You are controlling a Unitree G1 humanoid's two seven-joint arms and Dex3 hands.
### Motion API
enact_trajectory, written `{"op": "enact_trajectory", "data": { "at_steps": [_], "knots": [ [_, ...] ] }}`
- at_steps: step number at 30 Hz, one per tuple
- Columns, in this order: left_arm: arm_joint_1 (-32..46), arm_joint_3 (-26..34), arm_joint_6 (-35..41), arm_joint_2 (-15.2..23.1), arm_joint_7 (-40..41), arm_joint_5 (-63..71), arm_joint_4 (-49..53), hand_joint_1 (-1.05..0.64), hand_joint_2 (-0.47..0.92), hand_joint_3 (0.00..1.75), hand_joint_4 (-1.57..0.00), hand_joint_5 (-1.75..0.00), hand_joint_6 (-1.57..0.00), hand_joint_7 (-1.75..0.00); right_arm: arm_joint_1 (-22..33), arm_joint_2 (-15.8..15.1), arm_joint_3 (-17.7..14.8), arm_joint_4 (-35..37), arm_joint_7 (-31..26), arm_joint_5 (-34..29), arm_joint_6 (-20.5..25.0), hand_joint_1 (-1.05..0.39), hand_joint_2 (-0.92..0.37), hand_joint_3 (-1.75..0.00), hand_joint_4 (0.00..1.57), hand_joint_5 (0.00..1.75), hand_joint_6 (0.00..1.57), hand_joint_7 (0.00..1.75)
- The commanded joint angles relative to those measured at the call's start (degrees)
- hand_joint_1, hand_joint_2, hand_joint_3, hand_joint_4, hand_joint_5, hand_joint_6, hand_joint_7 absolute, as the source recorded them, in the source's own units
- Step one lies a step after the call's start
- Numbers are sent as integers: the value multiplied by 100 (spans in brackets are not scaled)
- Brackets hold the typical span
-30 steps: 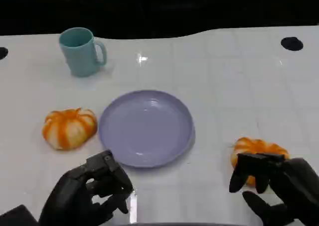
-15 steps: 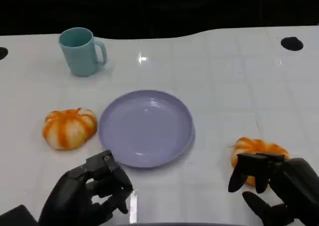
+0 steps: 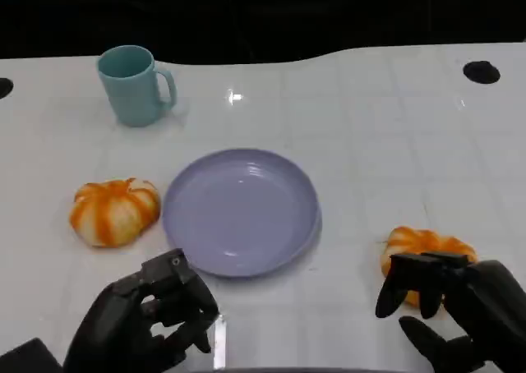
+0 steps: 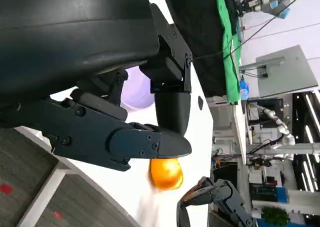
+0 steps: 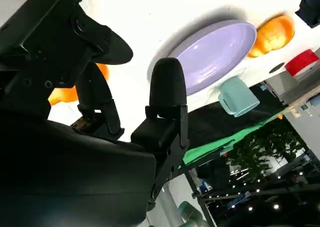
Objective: Grasp the bread from the table and place it into the plate.
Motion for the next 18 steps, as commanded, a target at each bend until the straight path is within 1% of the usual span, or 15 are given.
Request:
{"op": "enact_trajectory", "data": {
  "at_steps": [1,3,4,5,6,7,8,9,10,11,12,14,16,18],
  "knots": [
    [-60,81,-129,88,-22,6,97,-53,92,31,-67,-175,-58,-156,39,-47,-108,-293,114,72,294,3,-25,-115,74,143,73,105],
    [-67,84,-123,92,-28,-7,112,-53,92,31,-67,-175,-58,-155,47,-153,-130,-519,300,12,485,1,-25,-109,74,135,75,92],
    [-73,86,-123,93,-39,-22,125,-53,92,31,-67,-175,-58,-155,45,-218,-143,-629,393,-42,571,-3,-29,-99,73,122,75,76],
    [-77,85,-115,97,-42,-26,129,-53,92,31,-67,-175,-58,-155,45,-296,-162,-756,502,-120,673,-6,-32,-92,73,113,77,65],
    [-80,85,-107,100,-44,-28,131,-53,92,31,-67,-175,-58,-155,50,-364,-186,-899,613,-200,800,-11,-39,-79,71,102,76,54],
    [-82,85,-100,99,-47,-35,131,-53,92,31,-67,-175,-58,-155,59,-421,-210,-1044,716,-276,925,-18,-52,-54,69,85,76,36],
    [-84,85,-93,97,-52,-44,133,-53,92,31,-67,-175,-58,-155,66,-468,-231,-1163,791,-351,1022,-22,-61,-36,69,75,77,26],
    [-86,87,-96,94,-56,-50,141,-53,92,31,-67,-175,-58,-155,70,-524,-250,-1257,854,-421,1091,-25,-67,-24,68,66,77,18],
    [-92,89,-117,89,-59,-50,159,-53,92,31,-67,-175,-58,-155,74,-580,-264,-1344,930,-488,1163,-29,-72,-14,64,54,75,10],
    [-98,89,-126,86,-59,-47,170,-53,92,31,-67,-175,-58,-155,84,-644,-283,-1482,1057,-595,1302,-32,-75,-9,62,48,73,7],
    [-102,88,-130,85,-60,-47,177,-53,92,31,-67,-175,-58,-155,94,-688,-298,-1608,1165,-692,1436,-38,-78,-6,55,40,68,3],
    [-106,88,-125,82,-52,-40,182,-53,92,31,-67,-175,-58,-155,111,-737,-314,-1856,1349,-908,1707,-43,-80,-4,50,34,64,1],
    [-108,87,-119,79,-38,-30,182,-54,92,31,-67,-175,-58,-155,123,-763,-317,-2082,1503,-1133,1957,-49,-81,-2,41,28,55,0],
    [-99,82,-113,86,1,27,163,-55,92,31,-67,-175,-59,-154,125,-806,-297,-2322,1665,-1502,2224,-53,-82,-2,36,24,48,0]
  ]
}}
